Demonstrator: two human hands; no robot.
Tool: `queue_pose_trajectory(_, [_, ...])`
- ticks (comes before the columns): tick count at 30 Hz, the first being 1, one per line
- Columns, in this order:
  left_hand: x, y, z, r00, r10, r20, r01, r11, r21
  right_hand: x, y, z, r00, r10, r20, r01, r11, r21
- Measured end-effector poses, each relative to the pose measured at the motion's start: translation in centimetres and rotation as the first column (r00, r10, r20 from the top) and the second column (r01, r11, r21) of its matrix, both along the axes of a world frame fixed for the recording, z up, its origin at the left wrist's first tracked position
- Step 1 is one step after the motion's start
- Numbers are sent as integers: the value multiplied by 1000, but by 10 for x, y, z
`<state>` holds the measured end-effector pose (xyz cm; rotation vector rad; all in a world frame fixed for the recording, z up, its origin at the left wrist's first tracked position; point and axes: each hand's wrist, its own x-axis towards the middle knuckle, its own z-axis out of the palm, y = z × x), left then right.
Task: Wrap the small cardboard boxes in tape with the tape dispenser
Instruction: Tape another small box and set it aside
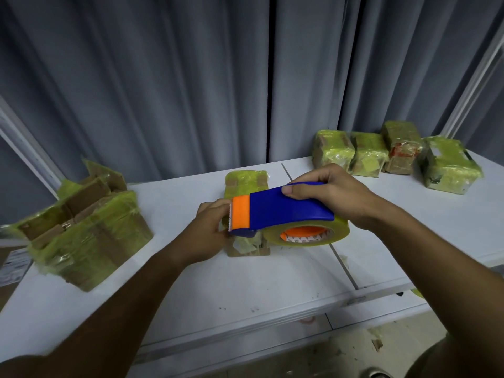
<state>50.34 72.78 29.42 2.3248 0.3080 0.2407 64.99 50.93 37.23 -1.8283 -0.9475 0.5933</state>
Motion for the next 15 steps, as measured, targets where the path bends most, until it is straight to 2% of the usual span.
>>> queue_pose_trajectory(5, [-1, -3, 6, 1000, -5, 2, 5, 994, -112, -1, -1, 0, 1000, 6, 14, -7, 998, 60])
queue_pose_trajectory(8, [0, -10, 14, 1000, 2, 24, 5, 959, -282, -1, -1, -1, 1000, 5, 11, -6, 999, 54])
queue_pose_trajectory(10, [1, -14, 18, 998, 41, 54, -19, 938, -347, -1, 0, -1, 1000, 1, 13, -2, 998, 70])
queue_pose_trajectory(15, [1, -15, 24, 977, 199, 78, -152, 905, -398, 1, 0, 1, 1000, -6, 9, 5, 996, 93])
